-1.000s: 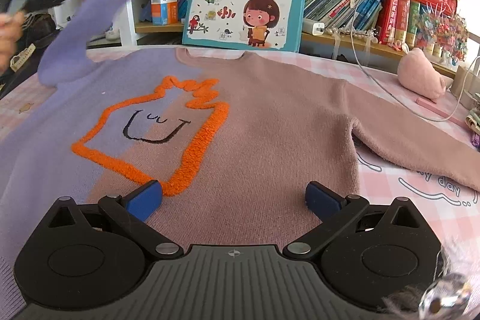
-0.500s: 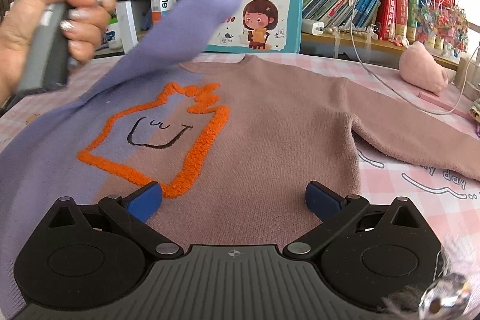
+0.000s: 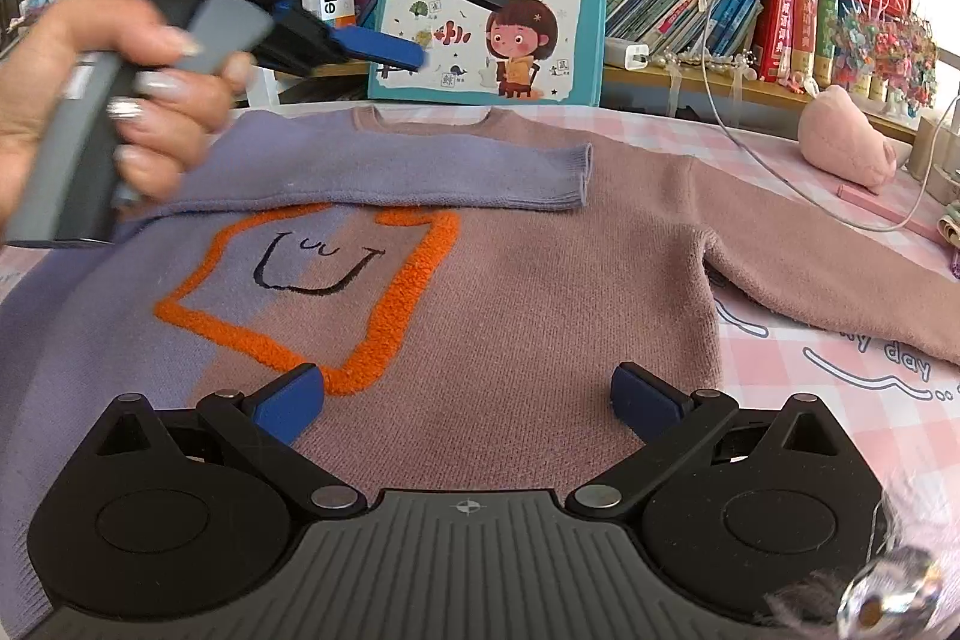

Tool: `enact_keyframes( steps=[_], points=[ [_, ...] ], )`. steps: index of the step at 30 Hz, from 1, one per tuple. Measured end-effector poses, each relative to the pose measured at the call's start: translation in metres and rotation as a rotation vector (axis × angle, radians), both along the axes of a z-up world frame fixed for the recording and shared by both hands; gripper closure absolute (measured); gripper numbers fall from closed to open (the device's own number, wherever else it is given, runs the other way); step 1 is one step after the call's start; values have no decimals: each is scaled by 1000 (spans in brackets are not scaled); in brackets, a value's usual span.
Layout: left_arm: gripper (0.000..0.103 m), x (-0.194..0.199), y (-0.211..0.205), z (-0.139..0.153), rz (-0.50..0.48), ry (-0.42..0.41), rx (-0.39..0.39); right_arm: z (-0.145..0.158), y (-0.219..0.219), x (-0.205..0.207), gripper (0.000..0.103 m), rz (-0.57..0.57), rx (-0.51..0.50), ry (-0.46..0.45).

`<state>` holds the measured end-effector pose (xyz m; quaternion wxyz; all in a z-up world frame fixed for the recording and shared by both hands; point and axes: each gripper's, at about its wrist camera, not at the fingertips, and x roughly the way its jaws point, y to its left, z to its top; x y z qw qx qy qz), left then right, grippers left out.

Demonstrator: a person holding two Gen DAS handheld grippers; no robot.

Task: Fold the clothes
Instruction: 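Lift the lavender sleeve and fold it across the sweatshirt body with the left tool, then release the folded sleeve and pinch the lavender side edge with the left tool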

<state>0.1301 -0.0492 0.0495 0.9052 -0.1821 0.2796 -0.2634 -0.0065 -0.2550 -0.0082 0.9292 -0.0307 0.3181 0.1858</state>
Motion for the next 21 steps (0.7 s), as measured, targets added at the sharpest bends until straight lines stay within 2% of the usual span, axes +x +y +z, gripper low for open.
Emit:
enact_keyframes(
  steps=[3,8,12,16,19,21],
  points=[
    [32,-15,19,-1,24,-18,86,0,0,0,0,0,-4,-1],
    [31,-54,57,-13,155,-35,287,0,3,-1,0,0,-22,-2],
    [31,-78,103,-22,251,20,244,0,7,0,0,0,-53,12],
    [31,-95,131,-30,370,39,319,1,7,0,0,-1,-53,14],
    [32,-97,139,-41,376,79,344,1,7,0,0,-5,-55,13],
    [32,-98,139,-45,347,92,332,1,7,0,0,-11,-55,11]
  ],
)
